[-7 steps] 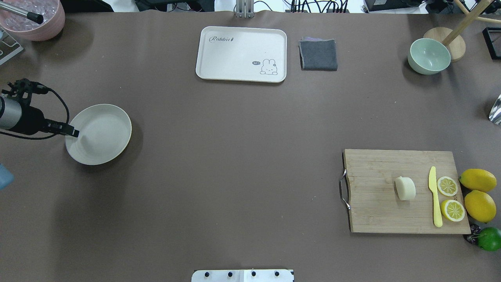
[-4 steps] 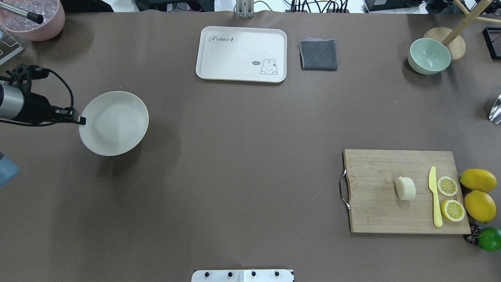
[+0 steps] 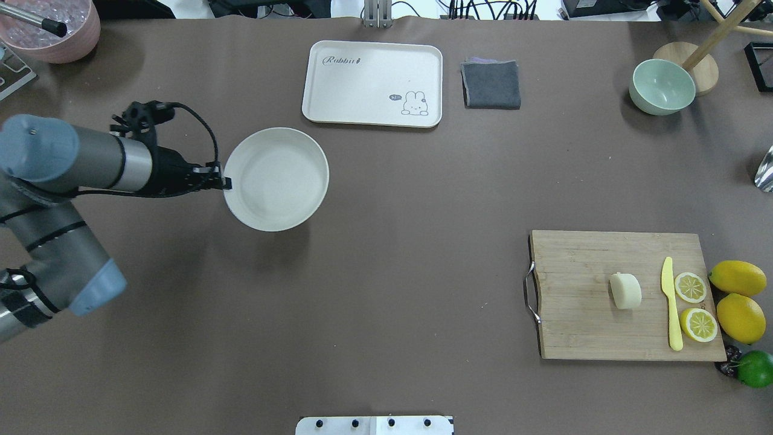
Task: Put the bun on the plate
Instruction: 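Grip the plate rim with the left gripper and slide it toward the table center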
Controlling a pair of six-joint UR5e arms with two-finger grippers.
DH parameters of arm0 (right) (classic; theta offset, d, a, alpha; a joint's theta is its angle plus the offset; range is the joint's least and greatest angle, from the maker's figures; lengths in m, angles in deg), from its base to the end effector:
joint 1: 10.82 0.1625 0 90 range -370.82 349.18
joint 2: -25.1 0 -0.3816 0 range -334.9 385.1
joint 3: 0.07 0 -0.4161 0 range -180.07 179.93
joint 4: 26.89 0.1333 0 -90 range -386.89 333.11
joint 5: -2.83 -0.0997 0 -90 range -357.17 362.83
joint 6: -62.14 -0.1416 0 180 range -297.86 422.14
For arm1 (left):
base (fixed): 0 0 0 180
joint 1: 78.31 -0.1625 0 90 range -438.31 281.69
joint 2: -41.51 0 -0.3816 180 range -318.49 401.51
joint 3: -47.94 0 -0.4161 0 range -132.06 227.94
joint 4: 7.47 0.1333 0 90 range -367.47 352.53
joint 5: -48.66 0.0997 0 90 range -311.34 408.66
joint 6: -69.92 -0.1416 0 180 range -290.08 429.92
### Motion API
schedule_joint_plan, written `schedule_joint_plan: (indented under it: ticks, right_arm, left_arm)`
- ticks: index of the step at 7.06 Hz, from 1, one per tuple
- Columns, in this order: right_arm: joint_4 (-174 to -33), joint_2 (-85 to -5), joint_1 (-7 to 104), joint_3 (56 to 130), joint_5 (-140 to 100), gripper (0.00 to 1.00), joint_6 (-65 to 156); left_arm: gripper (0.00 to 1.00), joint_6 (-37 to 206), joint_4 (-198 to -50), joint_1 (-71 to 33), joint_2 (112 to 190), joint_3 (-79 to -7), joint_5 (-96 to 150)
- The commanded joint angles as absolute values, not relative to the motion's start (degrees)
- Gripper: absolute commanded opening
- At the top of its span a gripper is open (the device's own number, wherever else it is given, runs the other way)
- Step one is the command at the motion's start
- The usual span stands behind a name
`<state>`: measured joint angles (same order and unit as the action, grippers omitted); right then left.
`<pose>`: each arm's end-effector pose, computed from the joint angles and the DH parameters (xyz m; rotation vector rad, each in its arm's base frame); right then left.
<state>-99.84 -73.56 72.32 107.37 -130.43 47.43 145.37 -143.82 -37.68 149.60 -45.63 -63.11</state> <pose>-0.0223 -0.4893 0.5256 0.2823 -0.8081 -0.0416 0.4517 -0.4940 0.3284 0.2465 1.1922 -0.1722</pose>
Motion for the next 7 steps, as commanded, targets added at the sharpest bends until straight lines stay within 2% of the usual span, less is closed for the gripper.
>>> schedule_joint_plan:
  ticks: [1,5,6,7]
  right_arm:
    - [-99.8,-73.6,72.3,107.4,-130.5,1.00,47.4]
    - [-99.8,-73.6,72.3,107.3,-130.6,1.00,47.1]
    - [-99.8,-73.5,72.3,107.3,-130.7,1.00,46.9]
    - [-99.8,-73.4,72.1,107.6,-130.7,1.00,46.3]
  left_arm:
    - [0.00,146.6,-129.2,-47.8,157.0,-49.3,-55.3]
    - [0.00,147.3,-128.9,-51.2,157.7,-47.6,-54.3]
    - [0.79,147.0,-129.2,-51.2,157.6,-47.6,-54.3]
    - [0.98,147.2,-129.3,-51.2,157.5,-48.6,-54.0]
